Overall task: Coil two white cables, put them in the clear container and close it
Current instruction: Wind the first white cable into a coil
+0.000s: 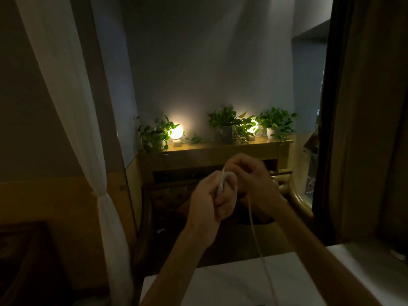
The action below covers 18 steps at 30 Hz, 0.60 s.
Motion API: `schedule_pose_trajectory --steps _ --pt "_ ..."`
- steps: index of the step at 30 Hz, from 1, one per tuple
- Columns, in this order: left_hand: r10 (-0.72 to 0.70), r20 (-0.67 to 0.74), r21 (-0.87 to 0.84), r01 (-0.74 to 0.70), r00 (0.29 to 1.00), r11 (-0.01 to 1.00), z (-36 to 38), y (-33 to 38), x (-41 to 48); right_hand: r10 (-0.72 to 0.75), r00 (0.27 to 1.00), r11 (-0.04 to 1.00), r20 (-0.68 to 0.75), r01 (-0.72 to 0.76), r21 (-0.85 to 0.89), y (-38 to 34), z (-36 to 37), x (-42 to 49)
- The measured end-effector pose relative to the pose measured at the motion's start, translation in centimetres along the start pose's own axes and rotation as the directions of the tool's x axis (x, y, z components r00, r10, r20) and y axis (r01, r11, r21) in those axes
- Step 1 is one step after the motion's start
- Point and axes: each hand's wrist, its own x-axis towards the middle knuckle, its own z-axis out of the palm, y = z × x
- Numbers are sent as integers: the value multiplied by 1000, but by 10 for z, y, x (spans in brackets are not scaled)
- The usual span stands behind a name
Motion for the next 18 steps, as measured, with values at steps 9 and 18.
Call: schedule_pose_trajectory --steps 9,18 --pt "259 -57 607 -173 964 776 -43 0 41 431 850 898 302 -373 -234 2 40 -75" --pt "107 44 212 -114 993 971 -20 -13 16 104 992 950 -69 -119 -288 6 -3 1"
